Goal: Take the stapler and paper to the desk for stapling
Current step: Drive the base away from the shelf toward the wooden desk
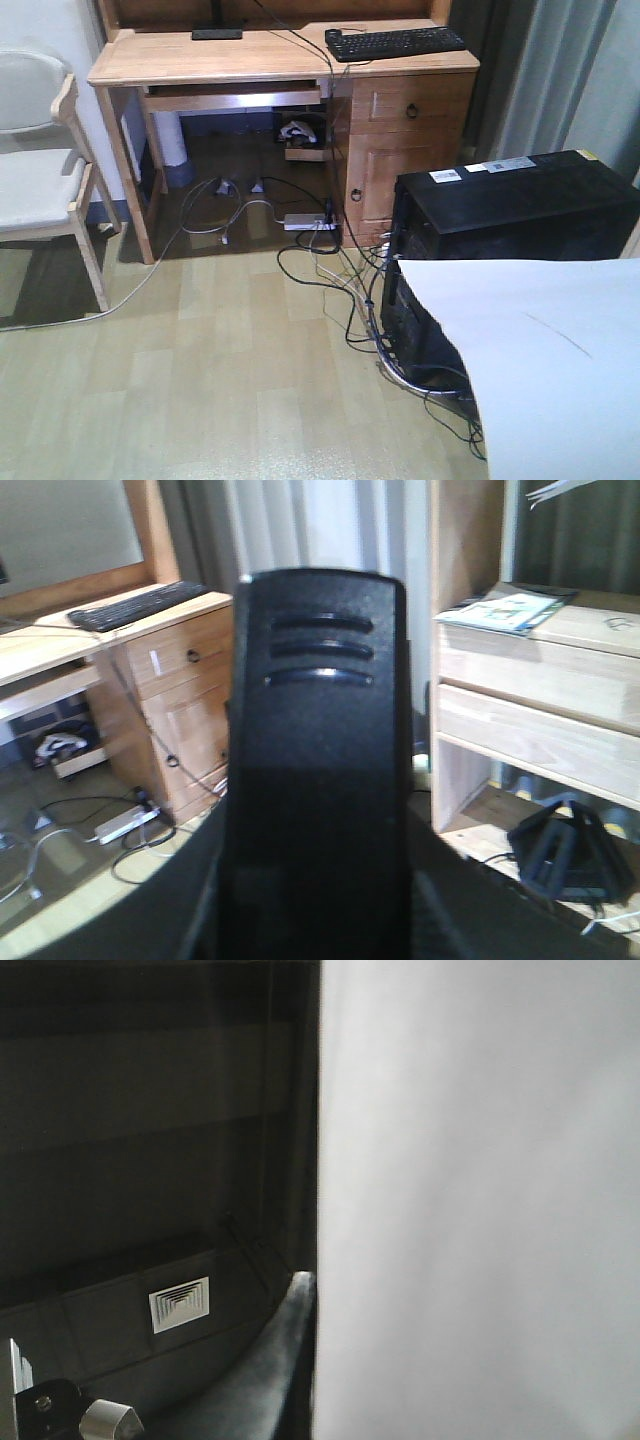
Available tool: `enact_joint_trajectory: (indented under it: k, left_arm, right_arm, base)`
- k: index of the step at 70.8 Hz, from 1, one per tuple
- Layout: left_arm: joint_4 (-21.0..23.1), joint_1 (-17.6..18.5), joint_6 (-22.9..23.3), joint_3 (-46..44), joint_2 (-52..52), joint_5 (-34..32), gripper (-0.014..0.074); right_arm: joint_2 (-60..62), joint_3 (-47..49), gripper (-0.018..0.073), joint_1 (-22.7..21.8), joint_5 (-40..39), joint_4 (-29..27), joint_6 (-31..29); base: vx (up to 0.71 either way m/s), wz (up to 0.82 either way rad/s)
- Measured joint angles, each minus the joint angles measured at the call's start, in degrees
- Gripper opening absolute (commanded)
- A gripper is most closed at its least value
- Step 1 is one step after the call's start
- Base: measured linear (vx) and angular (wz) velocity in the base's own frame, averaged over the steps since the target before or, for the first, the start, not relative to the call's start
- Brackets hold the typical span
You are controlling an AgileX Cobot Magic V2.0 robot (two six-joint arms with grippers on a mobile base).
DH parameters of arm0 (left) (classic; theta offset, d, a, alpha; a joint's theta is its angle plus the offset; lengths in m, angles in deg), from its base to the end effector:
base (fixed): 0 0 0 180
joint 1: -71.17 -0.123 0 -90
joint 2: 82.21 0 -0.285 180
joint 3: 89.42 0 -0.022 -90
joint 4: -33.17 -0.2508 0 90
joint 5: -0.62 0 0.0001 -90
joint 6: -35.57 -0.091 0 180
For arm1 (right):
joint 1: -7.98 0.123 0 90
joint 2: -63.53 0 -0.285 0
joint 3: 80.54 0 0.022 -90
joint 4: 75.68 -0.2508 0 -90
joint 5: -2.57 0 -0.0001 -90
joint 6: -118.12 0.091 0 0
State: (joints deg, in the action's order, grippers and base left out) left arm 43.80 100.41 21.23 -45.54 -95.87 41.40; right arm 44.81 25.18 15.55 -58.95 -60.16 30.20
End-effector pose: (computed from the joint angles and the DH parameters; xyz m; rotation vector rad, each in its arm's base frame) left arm 0.0054 -0.0156 0.3311 0.6107 1.6109 -0.4008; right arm 0.0261 0.0250 0.2980 0.1901 0.6563 1.6196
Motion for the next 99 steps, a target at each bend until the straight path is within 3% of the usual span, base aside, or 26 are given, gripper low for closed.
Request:
enact_joint_trajectory:
  k: [56, 99]
  left_arm:
    - [0.04, 0.0, 0.0, 0.0, 0.0, 0.0, -0.0006]
    - [0.04, 0.0, 0.0, 0.0, 0.0, 0.0, -0.0006]
  right_arm:
    - [0.0, 0.0, -0.0005, 0.0, 0.0, 0.0, 0.0]
    - [0.0, 0.0, -0.0005, 0.0, -0.06, 0.0, 0.0]
  base:
    - [0.07, 0.17]
    - [0.25, 0.08]
